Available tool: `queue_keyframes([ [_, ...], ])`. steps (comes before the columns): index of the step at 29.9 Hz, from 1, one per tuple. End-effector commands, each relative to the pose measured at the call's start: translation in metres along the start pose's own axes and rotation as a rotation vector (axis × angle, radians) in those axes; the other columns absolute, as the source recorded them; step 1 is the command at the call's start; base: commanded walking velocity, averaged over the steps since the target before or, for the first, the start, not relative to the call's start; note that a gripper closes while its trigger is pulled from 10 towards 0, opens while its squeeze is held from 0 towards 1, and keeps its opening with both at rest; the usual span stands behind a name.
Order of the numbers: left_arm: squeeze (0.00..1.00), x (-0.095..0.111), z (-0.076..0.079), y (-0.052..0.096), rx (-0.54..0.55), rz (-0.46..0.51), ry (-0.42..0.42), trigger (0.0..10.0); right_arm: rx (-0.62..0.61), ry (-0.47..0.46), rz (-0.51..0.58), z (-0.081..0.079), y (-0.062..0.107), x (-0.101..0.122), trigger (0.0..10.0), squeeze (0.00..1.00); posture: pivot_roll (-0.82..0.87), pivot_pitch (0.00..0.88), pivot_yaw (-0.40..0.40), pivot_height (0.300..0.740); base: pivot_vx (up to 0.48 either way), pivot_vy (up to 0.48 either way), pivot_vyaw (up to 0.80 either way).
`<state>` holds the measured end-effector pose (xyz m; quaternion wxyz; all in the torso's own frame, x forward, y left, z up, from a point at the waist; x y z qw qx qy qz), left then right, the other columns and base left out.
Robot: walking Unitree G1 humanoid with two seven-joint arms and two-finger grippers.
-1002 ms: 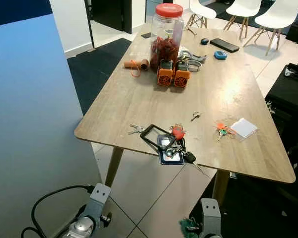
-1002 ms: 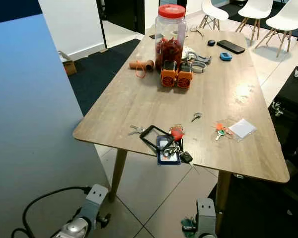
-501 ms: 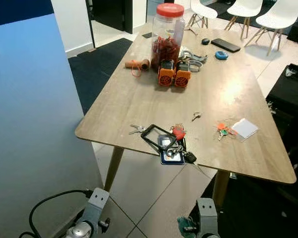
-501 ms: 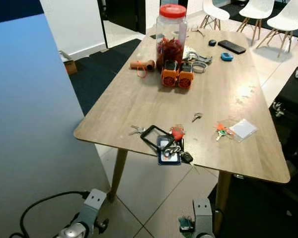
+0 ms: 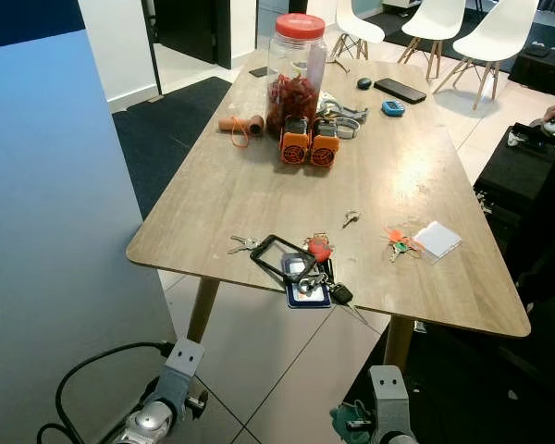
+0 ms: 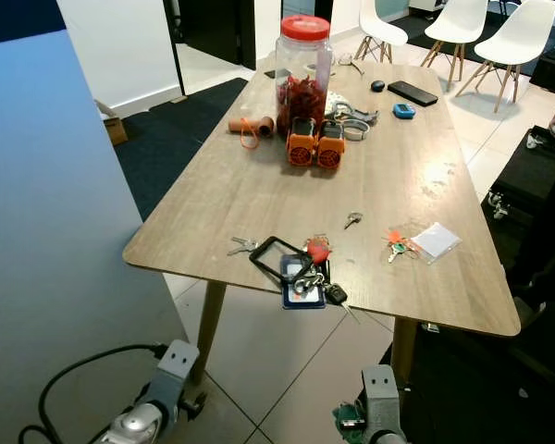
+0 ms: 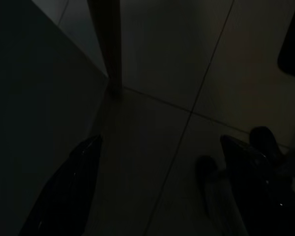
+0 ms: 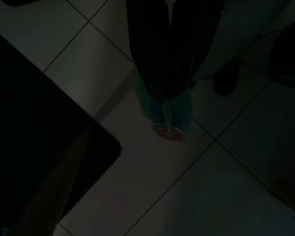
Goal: Hang keys on a hook
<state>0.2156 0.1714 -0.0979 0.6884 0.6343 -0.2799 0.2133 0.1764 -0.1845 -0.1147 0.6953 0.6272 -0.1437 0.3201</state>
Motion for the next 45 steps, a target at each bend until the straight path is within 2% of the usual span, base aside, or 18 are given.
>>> queue_keyframes([
  [1,0.0,0.003,0.008,-0.002,-0.02,0.015,0.005,10.0,-0.012,-0.021,0.004,0.003,0.0,0.0,10.0,0.0,0.05,0.0,-0.059,0.74,0.0,0.0,0.0],
  [6,0.0,0.004,0.009,-0.002,-0.006,0.022,0.036,10.0,0.0,0.0,-0.004,0.002,0.0,0.0,10.0,0.0,0.05,0.0,-0.056,0.74,0.0,0.0,0.0],
  [10,0.0,0.005,0.017,-0.003,-0.05,0.022,-0.021,10.0,-0.03,-0.059,0.021,0.006,-0.002,0.007,10.0,0.0,0.06,0.0,-0.06,0.74,0.0,0.0,0.0],
  [13,0.0,0.007,0.011,-0.002,-0.011,0.038,0.031,10.0,-0.008,-0.025,0.006,0.0,-0.001,0.004,10.0,0.0,0.05,0.0,-0.05,0.74,0.0,0.0,0.0],
  [17,0.0,0.007,0.016,-0.002,-0.048,0.034,-0.011,10.0,-0.01,-0.028,0.007,0.0,-0.001,0.004,10.0,0.0,0.05,0.0,-0.056,0.74,0.0,0.0,0.0],
  [22,0.0,0.006,0.012,-0.001,-0.023,0.045,0.026,10.0,-0.033,-0.064,-0.008,0.004,0.001,-0.003,10.0,0.0,0.05,0.0,-0.055,0.74,0.0,0.0,0.0],
  [25,0.0,-0.003,0.01,0.001,-0.038,0.01,-0.019,10.0,-0.035,-0.049,-0.013,0.007,0.001,-0.004,10.0,0.0,0.05,0.0,-0.047,0.74,0.0,0.0,0.0],
  [28,0.0,-0.002,0.008,0.001,-0.029,0.016,-0.012,10.0,-0.044,-0.048,-0.002,0.012,0.001,-0.002,10.0,0.0,0.05,0.0,-0.058,0.74,0.0,0.0,0.0],
  [33,0.0,-0.001,0.005,0.001,-0.015,0.019,0.0,10.0,-0.03,-0.022,-0.018,0.008,0.001,-0.005,10.0,0.0,0.05,0.0,-0.044,0.74,0.0,0.0,0.0],
  [38,0.0,0.0,0.008,0.0,-0.034,0.013,-0.025,10.0,-0.036,-0.05,-0.002,0.007,0.001,-0.002,10.0,0.0,0.05,0.0,-0.057,0.74,0.0,0.0,0.0],
  [42,0.0,0.001,0.007,-0.001,-0.006,0.02,0.024,10.0,-0.016,-0.007,-0.024,0.003,0.001,-0.006,10.0,0.0,0.04,0.0,-0.04,0.74,0.0,0.0,0.0],
  [45,0.0,-0.003,0.011,0.0,-0.034,0.0,-0.007,10.0,-0.033,-0.028,-0.015,0.008,0.001,-0.005,10.0,0.0,0.03,0.0,-0.043,0.74,0.0,0.0,0.0],
])
Point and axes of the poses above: a point about 5 cm out from each wrist's last joint towards the gripper, its own y axis pointing back from the gripper into the wrist, its own x axis along the axis of the wrist's last joint, z = x × y, the point moved 3 cm from there along -y, pointing out of the wrist towards the gripper, and after that the axes turned 15 degrees about y, right-handed, at the moved point
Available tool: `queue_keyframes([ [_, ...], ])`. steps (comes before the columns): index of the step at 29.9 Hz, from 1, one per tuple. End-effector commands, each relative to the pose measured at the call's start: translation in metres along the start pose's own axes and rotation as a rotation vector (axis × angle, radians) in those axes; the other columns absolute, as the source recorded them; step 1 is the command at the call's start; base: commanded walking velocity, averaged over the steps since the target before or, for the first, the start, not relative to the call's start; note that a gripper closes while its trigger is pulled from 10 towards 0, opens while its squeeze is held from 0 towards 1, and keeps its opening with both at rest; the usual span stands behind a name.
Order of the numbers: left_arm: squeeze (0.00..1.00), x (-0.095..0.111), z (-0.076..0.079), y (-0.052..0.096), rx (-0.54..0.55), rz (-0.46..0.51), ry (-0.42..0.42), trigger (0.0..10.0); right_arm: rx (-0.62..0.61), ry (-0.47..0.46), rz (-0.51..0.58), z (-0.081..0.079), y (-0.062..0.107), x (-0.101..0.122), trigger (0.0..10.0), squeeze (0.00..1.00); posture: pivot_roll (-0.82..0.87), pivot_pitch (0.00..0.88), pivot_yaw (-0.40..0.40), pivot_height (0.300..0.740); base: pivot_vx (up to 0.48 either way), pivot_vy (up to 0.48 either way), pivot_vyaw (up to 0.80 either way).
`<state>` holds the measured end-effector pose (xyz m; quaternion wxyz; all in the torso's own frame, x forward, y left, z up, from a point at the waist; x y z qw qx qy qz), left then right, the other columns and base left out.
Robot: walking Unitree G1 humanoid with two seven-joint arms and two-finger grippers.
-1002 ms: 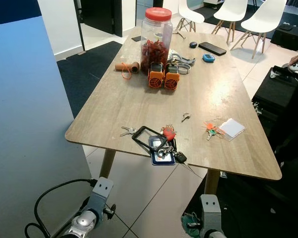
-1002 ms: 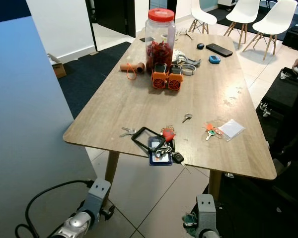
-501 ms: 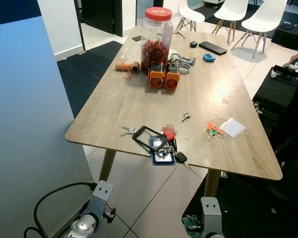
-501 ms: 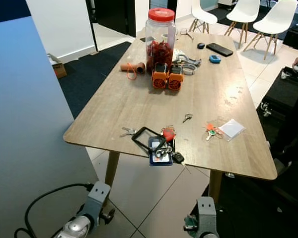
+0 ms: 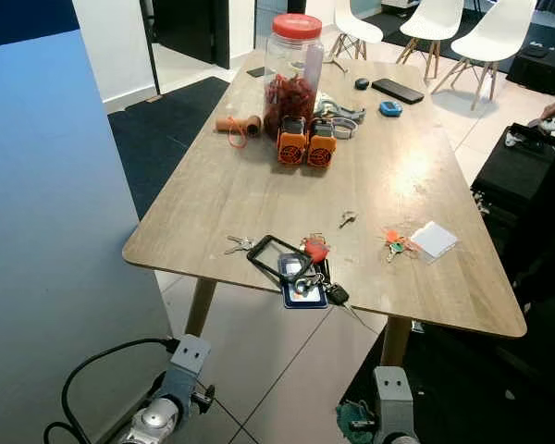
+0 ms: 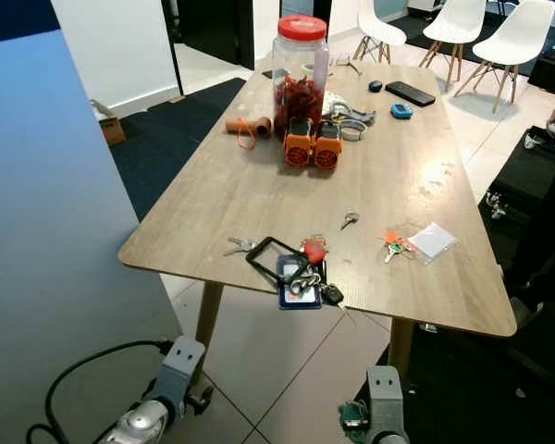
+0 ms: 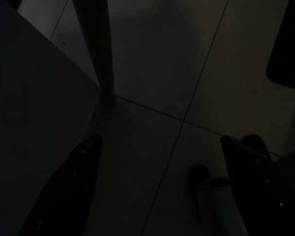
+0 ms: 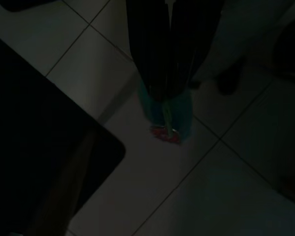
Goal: Hang keys on a hook
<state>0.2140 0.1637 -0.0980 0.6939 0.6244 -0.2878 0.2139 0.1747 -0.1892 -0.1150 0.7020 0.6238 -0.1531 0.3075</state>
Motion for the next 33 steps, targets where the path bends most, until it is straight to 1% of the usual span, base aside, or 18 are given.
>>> queue_keyframes([
  [1,0.0,-0.004,0.005,0.0,-0.025,-0.023,-0.028,10.0,-0.027,-0.026,0.0,0.007,0.0,0.0,10.0,0.0,0.03,0.0,-0.043,0.74,0.0,0.0,0.0],
  [2,0.0,-0.004,0.007,0.0,-0.03,-0.024,-0.035,10.0,-0.035,-0.042,0.006,0.009,0.0,0.001,10.0,0.0,0.04,0.0,-0.061,0.74,0.0,0.0,0.0],
  [3,0.0,-0.003,0.005,0.0,-0.014,-0.017,-0.016,10.0,-0.029,-0.03,0.002,0.009,0.0,0.0,10.0,0.0,0.04,0.0,-0.067,0.74,0.0,0.0,0.0],
  [5,0.0,-0.003,0.001,0.0,0.018,-0.008,0.03,10.0,-0.007,0.014,-0.015,0.007,0.001,-0.004,10.0,0.0,0.03,0.0,-0.049,0.74,0.0,0.0,0.0],
  [7,0.0,-0.004,0.0,0.0,0.021,-0.011,0.043,10.0,0.0,0.032,-0.021,0.006,0.002,-0.006,10.0,0.0,0.03,0.0,-0.045,0.74,0.0,0.0,0.0],
  [8,0.0,-0.004,0.001,0.0,0.008,-0.016,0.028,10.0,-0.011,0.025,-0.018,0.008,0.002,-0.006,10.0,0.0,0.03,0.0,-0.042,0.74,0.0,0.0,0.0],
  [10,0.0,-0.002,0.004,-0.001,-0.018,-0.024,-0.021,10.0,-0.042,-0.04,0.009,0.014,0.001,0.0,10.0,0.0,0.05,0.0,-0.062,0.74,0.0,0.0,0.0],
  [11,0.0,-0.001,0.004,-0.001,-0.014,-0.02,-0.018,10.0,-0.043,-0.049,0.017,0.015,0.0,0.002,10.0,0.0,0.05,0.0,-0.065,0.74,0.0,0.0,0.0],
  [13,0.0,0.003,-0.001,-0.001,0.015,0.001,0.021,10.0,-0.014,-0.023,0.017,0.009,0.0,0.004,10.0,0.0,0.06,0.0,-0.07,0.74,0.0,0.0,0.0],
  [14,0.0,0.003,-0.001,-0.001,0.015,0.001,0.021,10.0,-0.014,-0.023,0.017,0.009,0.0,0.004,10.0,0.0,0.06,0.0,-0.07,0.74,0.0,0.0,0.0],
  [15,0.0,0.004,-0.005,-0.001,0.031,0.007,0.042,10.0,0.002,-0.006,0.007,0.005,-0.001,0.004,10.0,0.0,0.07,0.0,-0.056,0.74,0.0,0.0,0.0],
  [17,0.0,0.005,-0.006,-0.001,0.032,0.01,0.06,10.0,0.02,-0.014,0.014,0.001,-0.002,0.007,10.0,0.0,0.07,0.0,-0.047,0.74,0.0,0.0,0.0],
  [19,0.0,0.007,-0.004,-0.001,0.008,0.013,0.023,10.0,0.004,-0.073,0.032,0.003,-0.004,0.014,10.0,0.0,0.09,0.0,-0.053,0.74,0.0,0.0,0.0],
  [21,0.0,0.009,-0.005,-0.002,0.014,0.019,0.032,10.0,0.017,-0.089,0.045,0.0,-0.005,0.018,10.0,0.0,0.09,0.0,-0.047,0.74,0.0,0.0,0.0],
  [23,0.0,0.009,-0.006,-0.002,0.02,0.021,0.044,10.0,0.025,-0.086,0.047,-0.002,-0.005,0.019,10.0,0.0,0.09,0.0,-0.047,0.74,0.0,0.0,0.0],
  [24,0.0,0.01,-0.008,-0.001,0.022,0.024,0.045,10.0,0.025,-0.089,0.053,-0.003,-0.006,0.021,10.0,0.0,0.08,0.0,-0.03,0.74,0.0,0.0,0.0],
  [26,0.0,0.009,-0.01,0.0,0.015,0.021,0.029,10.0,0.015,-0.104,0.059,-0.004,-0.006,0.022,10.0,0.0,0.07,0.004,-0.022,0.74,0.0,0.0,0.0],
  [33,0.0,0.003,-0.012,0.001,0.011,0.0,0.032,10.0,0.026,-0.102,0.054,-0.005,-0.003,0.014,10.0,0.0,0.05,0.028,-0.015,0.74,0.0,0.0,0.0],
])
Point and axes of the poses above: a point about 5 cm out from each wrist's last joint towards the gripper, its own y axis pointing back from the gripper into the wrist, its own x axis along the axis of the wrist's last joint, z = x × y, the point moved 3 cm from there along -y, pointing out of the wrist towards the gripper, and after that the axes turned 15 degrees about y, right-handed, at the moved point
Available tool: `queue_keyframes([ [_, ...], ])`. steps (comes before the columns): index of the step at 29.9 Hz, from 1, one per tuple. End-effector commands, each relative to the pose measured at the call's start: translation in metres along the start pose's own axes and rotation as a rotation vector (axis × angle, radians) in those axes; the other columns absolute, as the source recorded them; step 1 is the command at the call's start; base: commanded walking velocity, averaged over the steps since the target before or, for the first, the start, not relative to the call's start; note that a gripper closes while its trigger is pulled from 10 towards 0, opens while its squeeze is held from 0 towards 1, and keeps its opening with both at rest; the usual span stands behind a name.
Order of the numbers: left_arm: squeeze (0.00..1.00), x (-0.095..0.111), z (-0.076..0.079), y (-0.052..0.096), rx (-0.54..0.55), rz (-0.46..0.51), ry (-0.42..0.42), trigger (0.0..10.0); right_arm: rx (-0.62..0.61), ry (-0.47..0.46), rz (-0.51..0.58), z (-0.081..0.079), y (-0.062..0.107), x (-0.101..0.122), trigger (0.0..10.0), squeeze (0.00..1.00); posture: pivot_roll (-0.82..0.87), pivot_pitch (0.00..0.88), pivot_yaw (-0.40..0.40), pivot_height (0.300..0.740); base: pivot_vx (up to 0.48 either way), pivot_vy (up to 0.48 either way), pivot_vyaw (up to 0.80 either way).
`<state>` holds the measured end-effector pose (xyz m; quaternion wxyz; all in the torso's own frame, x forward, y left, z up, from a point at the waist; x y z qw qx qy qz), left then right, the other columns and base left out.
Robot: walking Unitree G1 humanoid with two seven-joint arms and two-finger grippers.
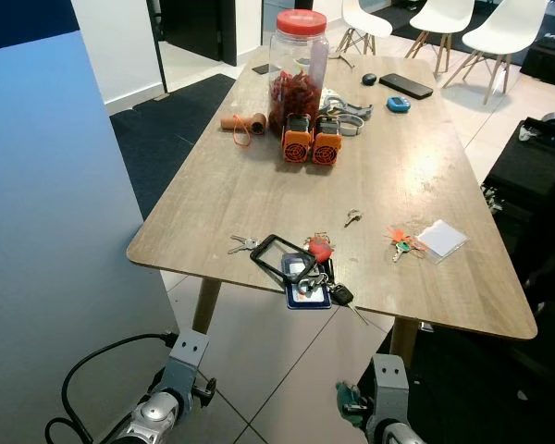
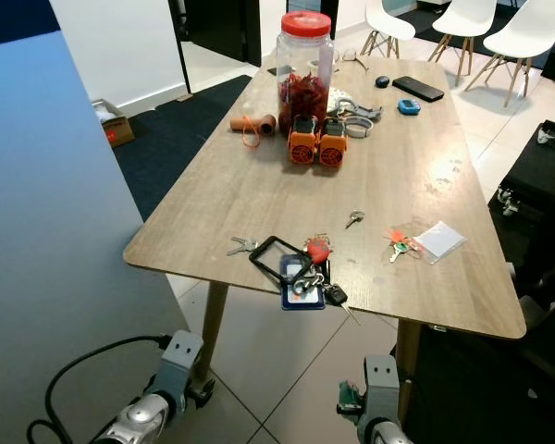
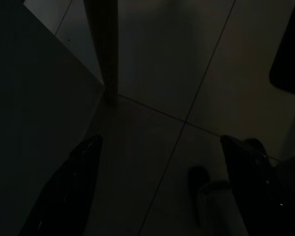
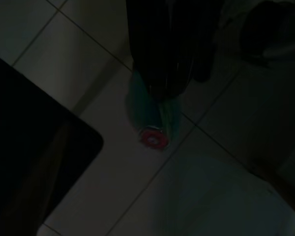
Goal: Hang keys on a hook
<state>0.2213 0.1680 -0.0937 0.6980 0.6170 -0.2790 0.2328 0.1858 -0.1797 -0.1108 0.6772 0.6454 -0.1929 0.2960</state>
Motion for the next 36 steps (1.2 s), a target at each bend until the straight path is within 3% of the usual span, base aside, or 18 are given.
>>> queue_keyframes([
  [1,0.0,-0.006,-0.007,0.003,0.012,-0.018,0.004,10.0,0.0,-0.012,0.0,0.001,0.002,-0.004,10.0,0.0,0.05,0.029,-0.022,0.74,0.0,0.0,0.0],
  [6,0.0,-0.005,-0.001,0.001,-0.004,-0.007,0.023,10.0,-0.003,-0.038,-0.012,0.003,0.004,-0.011,10.0,0.0,0.06,0.027,-0.025,0.74,0.0,0.0,0.0],
  [13,0.0,-0.004,-0.001,0.002,-0.022,-0.014,-0.029,10.0,-0.005,-0.02,-0.032,0.001,0.006,-0.016,10.0,0.0,0.05,0.045,-0.018,0.74,0.0,0.0,0.0],
  [19,0.0,-0.004,-0.004,0.002,-0.005,-0.004,-0.002,10.0,0.007,-0.015,-0.036,-0.002,0.006,-0.018,10.0,0.0,0.06,0.03,-0.028,0.74,0.0,0.0,0.0],
  [22,0.0,-0.007,-0.008,0.004,0.002,-0.01,0.016,10.0,0.019,-0.012,-0.041,-0.006,0.006,-0.019,10.0,0.0,0.06,0.036,0.005,0.74,0.0,0.0,0.0],
  [26,0.0,-0.007,-0.006,0.004,-0.014,-0.009,-0.023,10.0,-0.007,-0.058,-0.031,-0.002,0.005,-0.016,10.0,0.0,0.08,0.035,-0.022,0.74,0.0,0.0,0.0],
  [36,0.0,-0.002,-0.006,0.003,-0.006,0.02,0.006,10.0,0.017,-0.023,-0.049,-0.004,0.007,-0.021,10.0,0.0,0.08,0.058,-0.028,0.74,-0.148,0.0,0.0],
])
Point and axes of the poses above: a point about 5 cm out from each wrist's last joint towards the gripper, its own y axis pointing back from the gripper into the wrist, its own x axis along the axis of the wrist's last joint, z = x × y, the point moved 3 cm from there along -y, pointing out of the wrist towards the gripper, and after that the axes turned 15 degrees about y, right-handed, at the moved point
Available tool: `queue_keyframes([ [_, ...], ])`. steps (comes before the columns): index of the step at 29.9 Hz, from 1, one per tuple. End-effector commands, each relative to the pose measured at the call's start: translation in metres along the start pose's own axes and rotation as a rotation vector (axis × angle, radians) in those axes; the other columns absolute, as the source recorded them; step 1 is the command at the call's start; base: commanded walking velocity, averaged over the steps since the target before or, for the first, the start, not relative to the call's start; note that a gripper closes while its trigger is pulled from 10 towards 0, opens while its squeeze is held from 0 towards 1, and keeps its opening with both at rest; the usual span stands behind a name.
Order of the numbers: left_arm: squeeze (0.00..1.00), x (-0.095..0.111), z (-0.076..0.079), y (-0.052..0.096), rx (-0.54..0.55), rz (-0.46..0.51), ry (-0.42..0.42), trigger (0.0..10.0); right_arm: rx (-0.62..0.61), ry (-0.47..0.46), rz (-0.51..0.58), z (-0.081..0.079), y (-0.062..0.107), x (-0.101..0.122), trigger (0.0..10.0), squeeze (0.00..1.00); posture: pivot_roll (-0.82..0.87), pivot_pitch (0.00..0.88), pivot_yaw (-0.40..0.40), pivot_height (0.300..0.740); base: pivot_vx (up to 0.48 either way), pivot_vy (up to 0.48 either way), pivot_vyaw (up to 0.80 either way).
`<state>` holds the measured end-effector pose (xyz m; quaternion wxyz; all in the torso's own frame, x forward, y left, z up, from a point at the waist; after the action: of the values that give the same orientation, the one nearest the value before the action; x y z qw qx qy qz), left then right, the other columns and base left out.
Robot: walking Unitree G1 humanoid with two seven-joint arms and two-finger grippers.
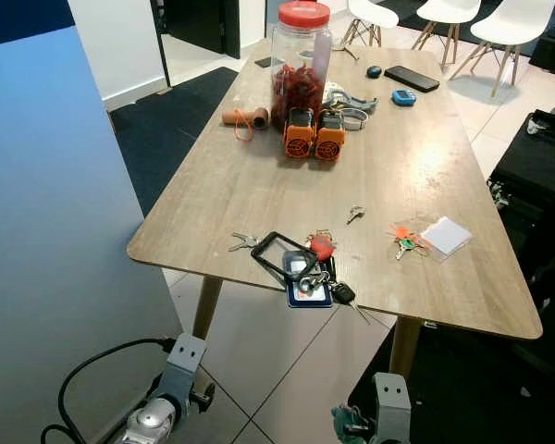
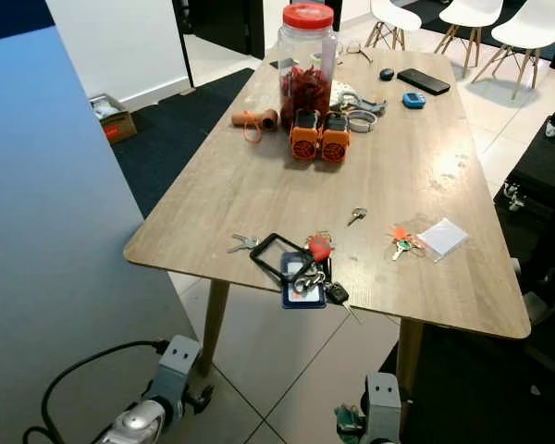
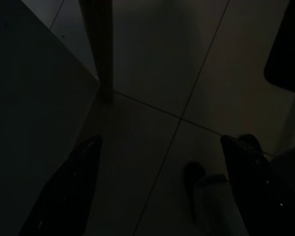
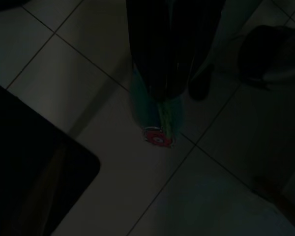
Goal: Hang keys on a hook
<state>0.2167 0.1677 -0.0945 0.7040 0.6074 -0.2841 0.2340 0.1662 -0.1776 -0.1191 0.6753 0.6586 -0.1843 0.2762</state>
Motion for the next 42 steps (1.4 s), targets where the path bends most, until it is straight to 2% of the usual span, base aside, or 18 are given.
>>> queue_keyframes([
  [1,0.0,0.003,-0.006,0.001,0.011,0.012,0.005,10.0,-0.003,-0.001,-0.007,0.001,0.001,-0.002,10.0,0.0,0.08,0.058,-0.028,0.74,-0.398,0.0,0.0],
  [18,0.0,0.008,-0.002,-0.001,0.001,0.036,0.003,10.0,-0.005,-0.012,-0.01,0.001,0.001,-0.003,10.0,0.0,0.08,0.052,-0.026,0.74,-0.424,0.0,0.0],
  [28,0.0,0.02,0.002,-0.003,-0.025,0.074,-0.025,10.0,-0.007,-0.017,-0.008,0.0,0.0,-0.002,10.0,0.0,0.09,0.048,-0.023,0.74,0.0,0.0,0.0],
  [37,0.0,0.022,0.005,-0.004,-0.035,0.079,-0.046,10.0,-0.008,-0.02,-0.015,0.0,0.001,-0.004,10.0,0.0,0.09,0.048,-0.023,0.74,0.0,0.0,0.0],
  [42,0.0,0.022,0.007,-0.004,-0.041,0.084,-0.05,10.0,-0.008,-0.017,-0.013,0.001,0.001,-0.003,10.0,0.0,0.08,0.045,-0.024,0.74,0.0,-0.385,0.0],
])
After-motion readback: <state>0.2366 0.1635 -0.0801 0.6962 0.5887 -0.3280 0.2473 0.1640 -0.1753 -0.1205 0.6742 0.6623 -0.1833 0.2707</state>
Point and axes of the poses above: a point about 5 cm out from each wrist's last joint towards the gripper, its own y axis pointing back from the gripper into the wrist, its own x axis along the axis of the wrist's last joint, z = x × y, the point moved 3 cm from there along -y, pointing out of the wrist towards the gripper, and after that the axes turned 15 degrees about y, right-handed, at the moved point
